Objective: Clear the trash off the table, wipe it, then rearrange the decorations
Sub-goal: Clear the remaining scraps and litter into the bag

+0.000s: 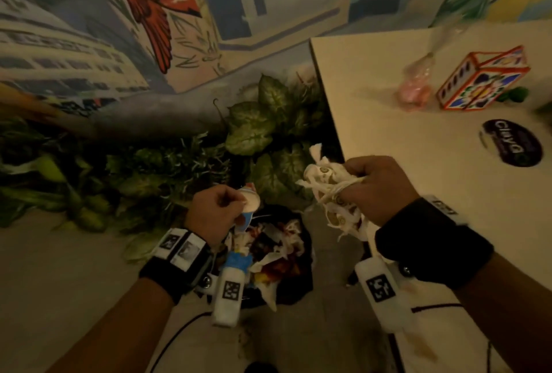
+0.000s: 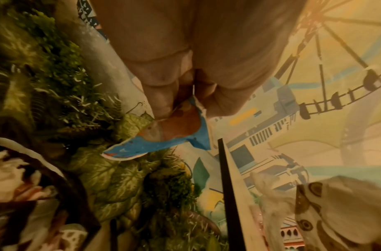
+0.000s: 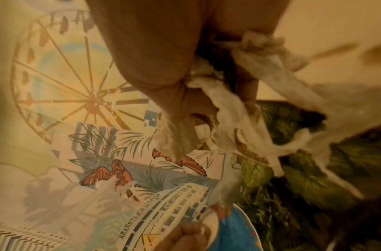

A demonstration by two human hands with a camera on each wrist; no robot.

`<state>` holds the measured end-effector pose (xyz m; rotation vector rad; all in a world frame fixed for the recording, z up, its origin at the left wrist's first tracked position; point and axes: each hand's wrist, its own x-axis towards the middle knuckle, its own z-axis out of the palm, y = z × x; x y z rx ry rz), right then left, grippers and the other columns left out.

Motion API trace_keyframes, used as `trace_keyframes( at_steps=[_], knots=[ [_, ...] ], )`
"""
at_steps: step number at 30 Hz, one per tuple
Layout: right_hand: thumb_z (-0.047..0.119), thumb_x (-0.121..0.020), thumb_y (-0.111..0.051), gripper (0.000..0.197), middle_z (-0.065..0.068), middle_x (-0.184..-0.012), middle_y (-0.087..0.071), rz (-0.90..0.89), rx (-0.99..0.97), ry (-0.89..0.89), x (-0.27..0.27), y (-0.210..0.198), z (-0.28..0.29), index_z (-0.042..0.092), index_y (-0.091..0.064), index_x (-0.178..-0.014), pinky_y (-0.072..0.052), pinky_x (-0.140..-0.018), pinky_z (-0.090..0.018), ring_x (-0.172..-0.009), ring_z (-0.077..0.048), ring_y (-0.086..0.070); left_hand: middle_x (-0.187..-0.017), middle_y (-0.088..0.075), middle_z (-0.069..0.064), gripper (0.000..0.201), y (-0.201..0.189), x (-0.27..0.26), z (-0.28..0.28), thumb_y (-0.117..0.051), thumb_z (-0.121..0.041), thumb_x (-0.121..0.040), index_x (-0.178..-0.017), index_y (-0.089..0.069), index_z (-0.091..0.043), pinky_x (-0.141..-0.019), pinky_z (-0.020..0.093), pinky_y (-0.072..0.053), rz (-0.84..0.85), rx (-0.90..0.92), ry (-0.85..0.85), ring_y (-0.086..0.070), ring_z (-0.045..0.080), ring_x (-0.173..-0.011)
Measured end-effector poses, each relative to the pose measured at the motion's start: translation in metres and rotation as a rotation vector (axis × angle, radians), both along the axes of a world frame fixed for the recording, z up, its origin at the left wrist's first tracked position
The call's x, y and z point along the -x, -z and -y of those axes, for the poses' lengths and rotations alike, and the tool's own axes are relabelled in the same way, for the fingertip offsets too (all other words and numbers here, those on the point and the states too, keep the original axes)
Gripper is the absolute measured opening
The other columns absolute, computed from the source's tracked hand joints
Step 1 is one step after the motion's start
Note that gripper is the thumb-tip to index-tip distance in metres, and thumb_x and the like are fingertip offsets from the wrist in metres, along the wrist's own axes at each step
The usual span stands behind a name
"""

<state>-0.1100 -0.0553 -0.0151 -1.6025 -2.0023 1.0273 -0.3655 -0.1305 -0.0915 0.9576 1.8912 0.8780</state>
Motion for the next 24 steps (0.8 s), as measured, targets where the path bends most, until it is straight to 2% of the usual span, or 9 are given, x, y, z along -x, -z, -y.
trace_keyframes(
  at_steps=[3,5,7,10,12,16,18,21,24],
  knots=[
    [0.004,-0.066,-0.071,0.018,-0.012,-0.061,-0.042,0.018,0.086,-0.003,0.035,0.025,0.018,-0.006,-0.056,-0.064,-0.029,-0.056,-0.027,-0.056,-0.016,-0.039,-0.078,-0.070,0.013,0.019,0.011,0.018,0.006,-0.064,-0.002,-0.082,-0.070,-0.064,-0.017,-0.071,0.048,-0.058,-0.010,0.024,0.009,-0.068,0.030,-0.073],
    [0.009,-0.068,-0.072,0.013,-0.007,-0.063,-0.049,0.029,0.154,-0.007,0.052,0.050,0.028,0.003,-0.062,-0.066,-0.034,-0.062,-0.027,-0.066,-0.015,-0.048,-0.076,-0.069,0.015,0.020,0.019,0.026,0.010,-0.064,-0.001,-0.082,-0.070,-0.062,-0.017,-0.067,0.044,-0.058,-0.004,0.036,0.025,-0.067,0.032,-0.069],
    [0.011,-0.072,-0.072,0.007,0.001,-0.070,-0.052,0.092,0.221,-0.003,0.065,0.074,0.038,0.009,-0.066,-0.074,-0.033,-0.066,-0.022,-0.076,-0.015,-0.049,-0.074,-0.066,0.013,0.022,0.031,0.030,0.013,-0.063,-0.001,-0.084,-0.069,-0.061,-0.017,-0.062,0.038,-0.056,0.007,0.068,0.038,-0.065,0.027,-0.064],
    [0.007,-0.074,-0.070,0.020,-0.013,-0.073,-0.049,0.152,0.318,0.047,0.080,0.110,0.048,-0.010,-0.064,-0.082,-0.024,-0.055,-0.024,-0.073,-0.018,-0.046,-0.070,-0.063,0.006,0.018,0.055,0.030,0.017,-0.062,-0.001,-0.085,-0.071,-0.061,-0.013,-0.050,0.023,-0.051,-0.007,0.107,0.084,-0.061,0.013,-0.057],
    [0.010,-0.074,-0.070,0.023,-0.018,-0.084,-0.057,0.189,0.404,0.080,0.083,0.133,0.051,-0.006,-0.064,-0.089,-0.032,-0.060,-0.022,-0.078,-0.018,-0.050,-0.071,-0.062,0.003,0.013,0.073,0.024,0.018,-0.062,-0.003,-0.086,-0.075,-0.062,-0.010,-0.047,0.014,-0.048,-0.007,0.146,0.112,-0.059,0.012,-0.060],
    [0.011,-0.080,-0.066,0.038,-0.013,-0.124,-0.056,0.274,0.570,0.127,0.090,0.179,0.047,0.004,-0.059,-0.117,-0.044,-0.086,-0.026,-0.113,-0.027,-0.054,-0.085,-0.068,0.013,0.012,0.130,0.015,0.017,-0.060,-0.014,-0.087,-0.076,-0.063,-0.016,-0.074,0.038,-0.056,-0.103,0.234,0.223,-0.065,0.026,-0.079],
    [0.011,-0.084,-0.062,0.040,-0.013,-0.127,-0.053,0.297,0.650,0.099,0.095,0.200,0.044,0.005,-0.055,-0.122,-0.043,-0.092,-0.027,-0.118,-0.028,-0.052,-0.096,-0.068,0.012,0.013,0.156,0.011,0.016,-0.056,-0.018,-0.090,-0.092,-0.067,-0.013,-0.080,0.036,-0.054,-0.190,0.318,0.297,-0.064,0.027,-0.090],
    [0.011,-0.086,-0.060,0.037,-0.013,-0.119,-0.052,0.303,0.735,0.107,0.102,0.237,0.040,0.005,-0.053,-0.122,-0.043,-0.089,-0.025,-0.116,-0.028,-0.052,-0.121,-0.060,0.007,0.027,0.195,0.008,0.012,-0.050,-0.018,-0.094,-0.119,-0.062,-0.015,-0.089,0.027,-0.048,-0.262,0.421,0.391,-0.059,0.024,-0.108],
    [0.016,-0.088,-0.059,0.044,-0.013,-0.134,-0.049,0.299,0.772,0.088,0.112,0.271,0.038,0.006,-0.049,-0.130,-0.041,-0.096,-0.026,-0.124,-0.028,-0.048,-0.127,-0.053,0.010,0.035,0.228,0.009,0.006,-0.048,-0.012,-0.094,-0.128,-0.053,-0.013,-0.096,0.029,-0.046,-0.274,0.507,0.464,-0.054,0.027,-0.114]
  ],
)
